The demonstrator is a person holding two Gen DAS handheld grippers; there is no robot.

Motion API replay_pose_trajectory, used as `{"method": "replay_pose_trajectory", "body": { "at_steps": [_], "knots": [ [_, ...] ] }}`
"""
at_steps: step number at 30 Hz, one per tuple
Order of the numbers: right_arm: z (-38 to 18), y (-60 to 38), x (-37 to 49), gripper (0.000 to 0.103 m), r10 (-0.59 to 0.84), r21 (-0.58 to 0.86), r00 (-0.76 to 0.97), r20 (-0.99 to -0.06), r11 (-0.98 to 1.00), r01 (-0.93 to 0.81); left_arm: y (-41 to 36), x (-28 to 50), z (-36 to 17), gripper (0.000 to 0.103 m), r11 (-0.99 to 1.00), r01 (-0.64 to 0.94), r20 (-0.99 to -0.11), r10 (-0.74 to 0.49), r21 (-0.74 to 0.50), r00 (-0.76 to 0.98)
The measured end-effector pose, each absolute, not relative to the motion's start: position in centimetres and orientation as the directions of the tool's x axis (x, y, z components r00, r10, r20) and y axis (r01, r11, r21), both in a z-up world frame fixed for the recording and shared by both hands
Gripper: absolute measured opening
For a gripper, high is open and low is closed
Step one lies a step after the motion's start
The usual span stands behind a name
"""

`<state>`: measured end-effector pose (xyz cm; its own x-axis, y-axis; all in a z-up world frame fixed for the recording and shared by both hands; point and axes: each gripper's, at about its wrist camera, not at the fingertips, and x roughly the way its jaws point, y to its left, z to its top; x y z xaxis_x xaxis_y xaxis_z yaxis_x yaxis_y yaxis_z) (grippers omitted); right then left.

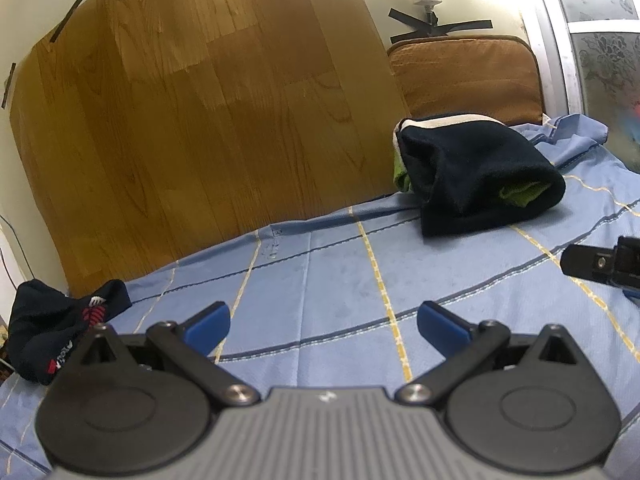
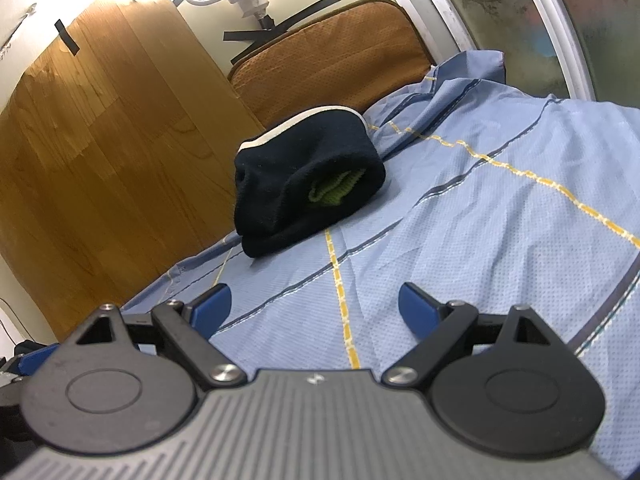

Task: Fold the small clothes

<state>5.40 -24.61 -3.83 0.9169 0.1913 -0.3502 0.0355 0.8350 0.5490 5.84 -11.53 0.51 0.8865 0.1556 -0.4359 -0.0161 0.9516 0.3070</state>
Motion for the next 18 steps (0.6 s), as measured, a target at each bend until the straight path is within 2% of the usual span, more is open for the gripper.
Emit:
{"method": "replay_pose_trajectory", "body": {
  "at_steps": [10,15,18],
  "knots": [
    [-3.9,-24.7,5.4,0.092,0.195,0.554,0.917,-0.349,0.832,0.034,-11.6,6.1,0.5,0.103,0.952,-0.005,-0.452,0.15,0.307,0.879],
    [-3.6,-24.2,5.1,0.092,0.158,0.52,0.922,-0.354,0.853,0.053,-11.0,7.0,-0.1,0.103,0.972,0.077,-0.529,0.054,0.222,0.847],
    [-3.5,-24.0,5.2,0.096,0.136,0.501,0.92,-0.367,0.862,0.072,-10.5,7.8,-0.6,0.103,0.979,0.115,-0.566,0.001,0.17,0.824]
  ]
}}
